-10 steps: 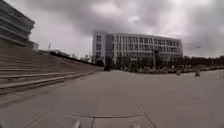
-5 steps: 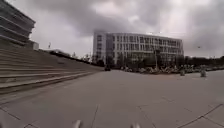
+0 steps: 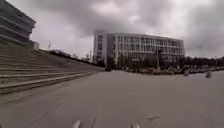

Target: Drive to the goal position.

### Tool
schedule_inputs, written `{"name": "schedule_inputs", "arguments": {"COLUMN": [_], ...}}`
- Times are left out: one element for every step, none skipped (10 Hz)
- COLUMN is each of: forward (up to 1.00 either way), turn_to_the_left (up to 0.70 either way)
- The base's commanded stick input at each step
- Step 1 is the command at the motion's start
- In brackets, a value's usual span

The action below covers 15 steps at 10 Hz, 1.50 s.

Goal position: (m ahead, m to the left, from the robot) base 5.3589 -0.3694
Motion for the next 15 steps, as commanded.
{"name": "schedule_inputs", "arguments": {"forward": [0.85, 0.85, 0.85, 0.85, 0.85, 0.85, 0.85, 0.85, 0.85, 0.85, 0.85, 0.85, 0.85, 0.85, 0.85], "turn_to_the_left": [0.0, 0.0, 0.0, 0.0, 0.0, 0.0, 0.0, 0.0, 0.0, 0.0, 0.0, 0.0, 0.0, -0.02, -0.11]}}
